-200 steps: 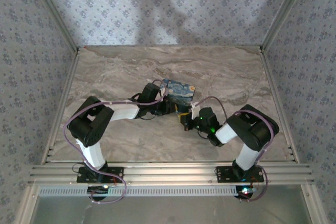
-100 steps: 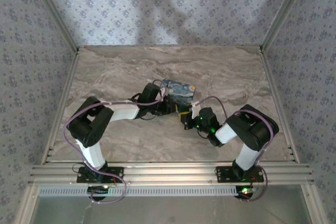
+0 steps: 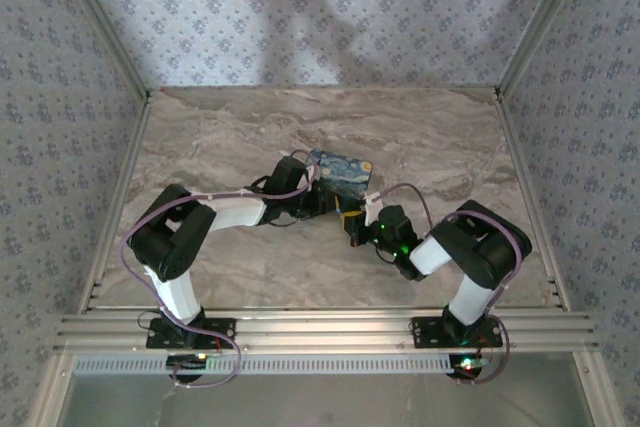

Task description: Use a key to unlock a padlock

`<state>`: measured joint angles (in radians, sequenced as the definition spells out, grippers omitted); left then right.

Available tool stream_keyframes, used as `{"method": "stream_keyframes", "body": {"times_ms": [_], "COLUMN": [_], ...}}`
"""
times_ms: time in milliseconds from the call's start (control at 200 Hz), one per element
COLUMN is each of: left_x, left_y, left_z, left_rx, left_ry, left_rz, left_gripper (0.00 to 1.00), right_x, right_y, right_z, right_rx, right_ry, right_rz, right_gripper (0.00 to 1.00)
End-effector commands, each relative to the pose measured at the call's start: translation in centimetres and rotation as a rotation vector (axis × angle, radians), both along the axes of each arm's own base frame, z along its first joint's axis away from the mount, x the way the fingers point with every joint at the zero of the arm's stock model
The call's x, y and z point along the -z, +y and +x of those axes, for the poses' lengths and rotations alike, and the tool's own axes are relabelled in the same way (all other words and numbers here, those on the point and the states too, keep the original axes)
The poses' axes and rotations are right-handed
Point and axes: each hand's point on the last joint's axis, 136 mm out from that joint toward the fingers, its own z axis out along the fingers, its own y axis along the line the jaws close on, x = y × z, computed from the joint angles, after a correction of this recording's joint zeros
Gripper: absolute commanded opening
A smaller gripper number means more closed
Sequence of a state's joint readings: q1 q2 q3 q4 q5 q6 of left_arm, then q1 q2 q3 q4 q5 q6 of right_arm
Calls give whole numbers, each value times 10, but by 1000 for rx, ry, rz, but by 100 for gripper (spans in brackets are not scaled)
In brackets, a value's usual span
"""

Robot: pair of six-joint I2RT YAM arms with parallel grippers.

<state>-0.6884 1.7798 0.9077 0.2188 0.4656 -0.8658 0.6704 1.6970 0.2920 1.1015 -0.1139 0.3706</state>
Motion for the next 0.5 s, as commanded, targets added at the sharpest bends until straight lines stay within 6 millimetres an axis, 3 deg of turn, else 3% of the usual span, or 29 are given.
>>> {"method": "stream_keyframes", "body": {"times_ms": [0, 495], "left_x": [-31, -34], "left_y": [-18, -19], "left_z": [-10, -15], "left_rx": [46, 36], "left_ry": [-2, 24], "left_rz": [-71, -71], "left_gripper": [23, 23], "right_x": [-25, -42], "right_y": [2, 6], "right_z": [7, 9], "right_rx": [28, 26], "right_ry": [-121, -226], "right_rz": [-5, -33], "right_gripper": [0, 0]}}
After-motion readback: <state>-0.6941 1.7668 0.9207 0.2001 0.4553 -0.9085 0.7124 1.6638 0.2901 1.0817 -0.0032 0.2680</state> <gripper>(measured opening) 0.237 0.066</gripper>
